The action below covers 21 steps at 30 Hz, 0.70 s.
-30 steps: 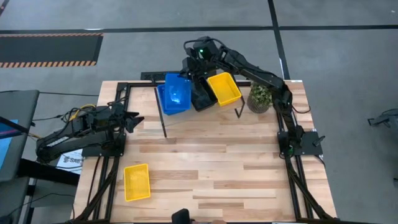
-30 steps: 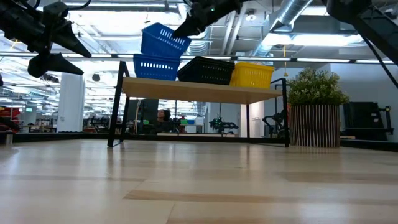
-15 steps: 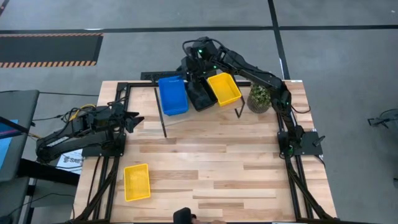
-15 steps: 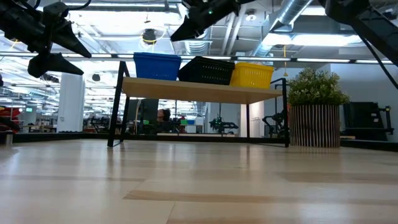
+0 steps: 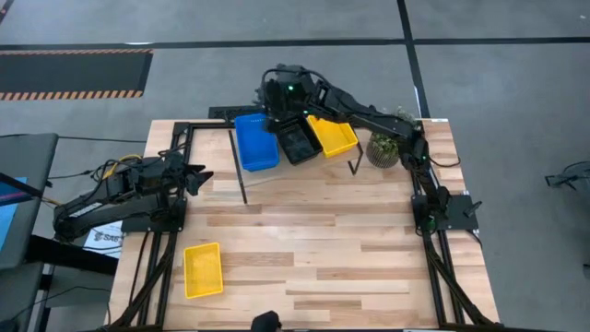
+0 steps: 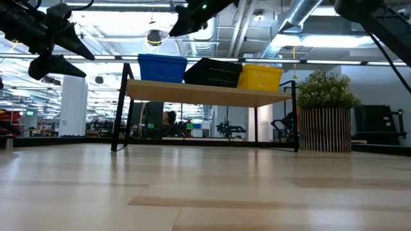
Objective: Stack baskets on shelf by color
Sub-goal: Stack the blue bin on the blue bins on the shelf, then stack the yellow bin on the yellow bins on the shelf
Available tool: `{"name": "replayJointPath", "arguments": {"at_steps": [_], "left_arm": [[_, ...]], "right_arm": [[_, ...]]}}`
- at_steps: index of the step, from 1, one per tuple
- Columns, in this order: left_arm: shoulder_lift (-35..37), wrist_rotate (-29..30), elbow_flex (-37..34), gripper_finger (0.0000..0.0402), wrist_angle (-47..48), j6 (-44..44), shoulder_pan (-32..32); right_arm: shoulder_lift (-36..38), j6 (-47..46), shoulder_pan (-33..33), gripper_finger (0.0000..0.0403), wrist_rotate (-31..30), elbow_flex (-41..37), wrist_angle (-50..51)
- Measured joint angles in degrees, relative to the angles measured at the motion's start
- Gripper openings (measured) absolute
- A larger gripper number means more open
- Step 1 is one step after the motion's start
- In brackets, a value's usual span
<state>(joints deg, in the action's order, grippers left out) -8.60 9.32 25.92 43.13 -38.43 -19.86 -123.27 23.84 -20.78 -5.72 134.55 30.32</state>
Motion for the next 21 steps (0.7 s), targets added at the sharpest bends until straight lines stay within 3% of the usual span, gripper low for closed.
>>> {"name": "replayJointPath", "arguments": {"at_steps": [2, 10, 15, 21], "left_arm": [[0.0, 0.5, 0.0, 0.0265, 0.0, 0.0, 0.0], [0.0, -0.1, 0.0, 0.0265, 0.1, 0.0, 0.0], [0.0, -0.1, 0.0, 0.0265, 0.3, 0.0, 0.0], [0.0, 0.0, 0.0, 0.0265, 0.3, -0.1, 0.0]], "right_arm": [[-2.1, -0.3, 0.2, 0.0156, -1.9, -0.6, -5.9], [-7.4, -0.6, 0.4, 0.0126, -4.0, -0.7, -6.2], [-7.1, 2.6, 1.1, 0.0121, -7.7, -0.9, -6.6], [-5.7, 3.5, 2.0, 0.0120, -7.9, -0.7, -7.2]]}}
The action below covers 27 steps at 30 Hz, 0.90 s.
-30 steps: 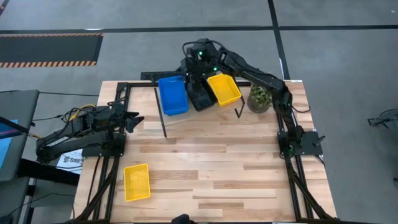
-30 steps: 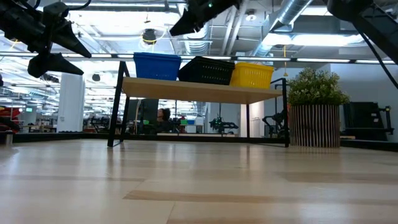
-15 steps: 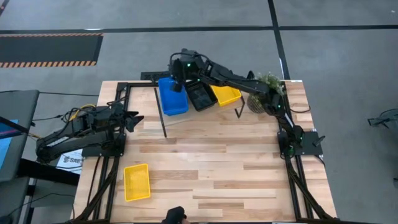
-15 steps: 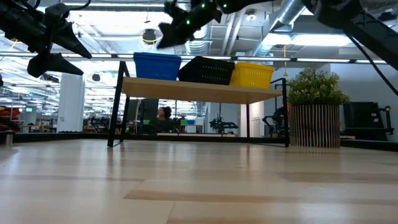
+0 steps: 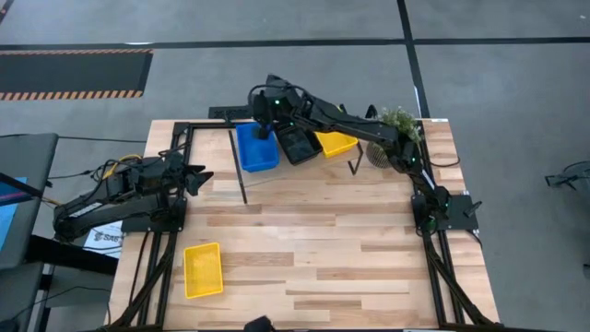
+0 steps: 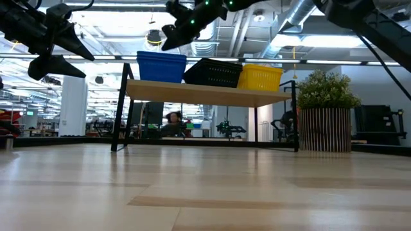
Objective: Stack baskets on shelf by color
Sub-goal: Stack the yellow bin on the yellow bins on the shelf
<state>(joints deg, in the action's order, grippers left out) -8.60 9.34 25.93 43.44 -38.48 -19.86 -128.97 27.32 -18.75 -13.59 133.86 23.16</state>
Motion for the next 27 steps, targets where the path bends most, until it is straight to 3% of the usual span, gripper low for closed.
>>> {"name": "replayJointPath", "arguments": {"at_steps": [5, 15, 21, 27], "left_arm": [[0.0, -2.2, 0.0, 0.0265, 0.0, -0.2, 0.0], [-3.7, -22.7, 0.1, 0.0265, -0.7, -1.7, 0.6], [-13.5, -23.9, 0.0, 0.0265, -0.3, -1.4, 6.7], [-25.4, -23.9, 0.0, 0.0265, -0.1, -2.7, 18.5]], "right_arm": [[2.7, 0.9, 2.8, 0.0120, -0.2, 0.8, 1.4], [18.3, 1.3, 13.1, 0.0120, -0.7, 0.7, 12.4], [25.6, -3.0, 18.9, 0.0120, -0.6, 0.8, 18.3], [28.9, -5.3, 22.7, 0.0120, -0.8, 0.8, 23.3]]}}
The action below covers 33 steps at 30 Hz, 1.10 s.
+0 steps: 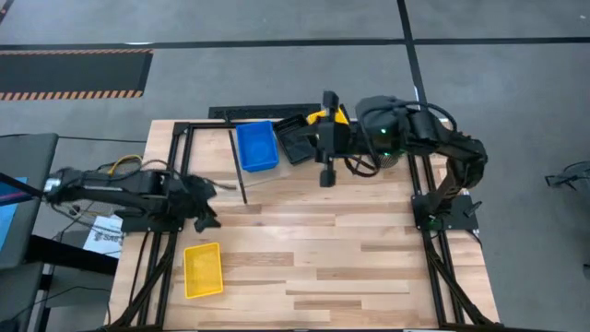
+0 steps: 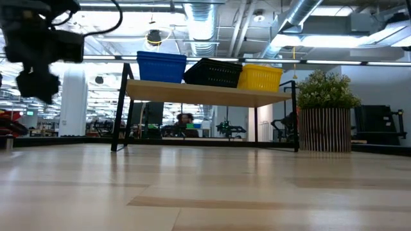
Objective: Stack baskets on shelf by color
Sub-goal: Stack the yellow bin on the yellow bins on the shelf
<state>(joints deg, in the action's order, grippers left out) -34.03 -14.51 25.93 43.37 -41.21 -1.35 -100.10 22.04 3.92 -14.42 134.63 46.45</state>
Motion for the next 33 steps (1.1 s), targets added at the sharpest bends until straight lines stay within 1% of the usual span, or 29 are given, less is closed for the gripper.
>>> {"name": "replayJointPath", "arguments": {"at_steps": [4, 9, 14, 18, 22, 24, 26, 27, 30, 33], "left_arm": [[-7.6, 1.1, 0.7, 0.0265, -0.1, -4.7, 10.3], [-15.6, 6.7, 4.4, 0.0265, 1.4, -10.9, 22.2], [-21.0, 10.2, 8.3, 0.0265, 4.6, -16.5, 31.5], [-24.1, 10.9, 9.2, 0.0265, 8.1, -20.6, 36.9], [-27.1, 11.9, 8.0, 0.0265, 8.7, -23.7, 40.3], [-28.9, 12.0, 7.6, 0.0265, 8.4, -24.4, 40.9], [-30.9, 12.0, 7.5, 0.0265, 7.9, -24.5, 40.9], [-31.7, 12.0, 7.5, 0.0265, 7.1, -24.5, 40.9], [-34.5, 13.4, 7.5, 0.0265, 0.5, -22.7, 39.8], [-38.1, 17.7, 7.5, 0.0265, -8.5, -17.8, 37.2]], "right_arm": [[0.1, -0.6, 0.6, 0.0120, -1.1, 0.0, 3.1], [-1.2, -2.6, 0.0, 0.0120, -1.2, 0.0, 6.3], [-3.5, -2.7, -0.7, 0.0120, -1.2, -0.1, 10.2], [-5.4, -2.7, -1.1, 0.0120, -1.2, 0.0, 11.4], [-6.9, -2.7, -1.1, 0.0120, -1.2, 0.1, 11.9], [-7.4, -2.7, -1.1, 0.0120, -1.2, -0.2, 14.3], [-8.0, -2.7, -1.1, 0.0120, -1.2, 0.0, 12.9], [-8.0, -2.7, -0.9, 0.0120, -1.2, 0.0, 14.0], [-8.0, -3.5, -0.6, 0.0120, -1.2, -0.1, 14.2], [-7.9, -4.9, -0.4, 0.0120, -1.1, 0.0, 14.4]]}}
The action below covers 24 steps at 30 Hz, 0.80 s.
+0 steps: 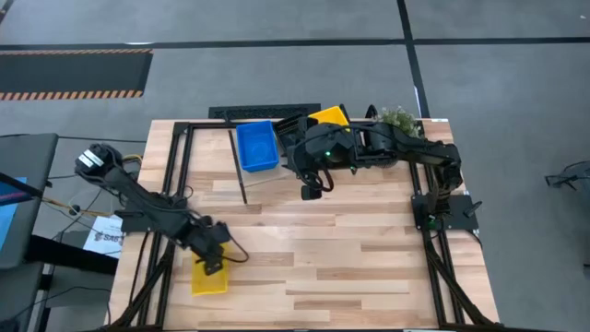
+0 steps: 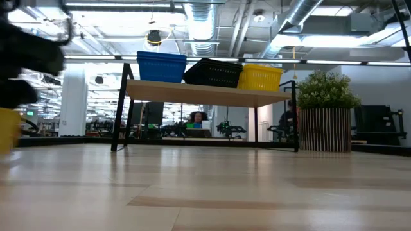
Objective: Stack baskets on shelf by color
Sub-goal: Stack the yellow bin on the yellow bins on the shelf
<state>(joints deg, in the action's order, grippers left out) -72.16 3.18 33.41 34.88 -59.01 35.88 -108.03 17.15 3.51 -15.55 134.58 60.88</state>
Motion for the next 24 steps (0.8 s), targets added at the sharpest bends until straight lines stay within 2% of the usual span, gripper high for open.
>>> {"name": "replayJointPath", "arguments": {"at_steps": [4, 8, 11, 14, 17, 20, 22, 24], "left_arm": [[-6.6, 5.9, 0.0, 0.0265, -11.2, 9.5, -5.4], [-14.3, 7.6, 0.9, 0.0265, -26.0, 23.1, -13.5], [-19.9, 10.3, 4.8, 0.0265, -38.7, 34.1, -20.7], [-24.6, 7.1, 12.4, 0.0265, -47.9, 43.0, -26.5], [-28.6, 0.2, 21.5, 0.0265, -47.1, 46.9, -30.1], [-30.3, -8.4, 30.6, 0.0265, -39.1, 49.8, -31.5], [-30.1, -13.1, 35.6, 0.0265, -27.9, 52.8, -31.5], [-29.6, -14.4, 40.1, 0.0265, -16.0, 56.0, -30.9]], "right_arm": [[0.0, -1.6, 0.7, 0.0120, 0.0, 0.0, 0.3], [0.0, -2.2, 2.2, 0.0120, 0.0, 0.0, 0.7], [0.0, -2.2, 3.3, 0.0120, 0.0, 0.0, 0.5], [0.0, -2.3, 4.2, 0.0120, -1.5, 0.0, 0.5], [0.4, -2.3, 5.0, 0.0120, -4.1, 0.0, 2.3], [0.9, -2.8, 5.8, 0.0120, -6.9, 0.1, 4.4], [1.9, -5.1, 6.4, 0.0120, -8.7, -0.1, 7.7], [3.2, -9.2, 6.7, 0.0120, -10.3, 0.1, 9.7]]}}
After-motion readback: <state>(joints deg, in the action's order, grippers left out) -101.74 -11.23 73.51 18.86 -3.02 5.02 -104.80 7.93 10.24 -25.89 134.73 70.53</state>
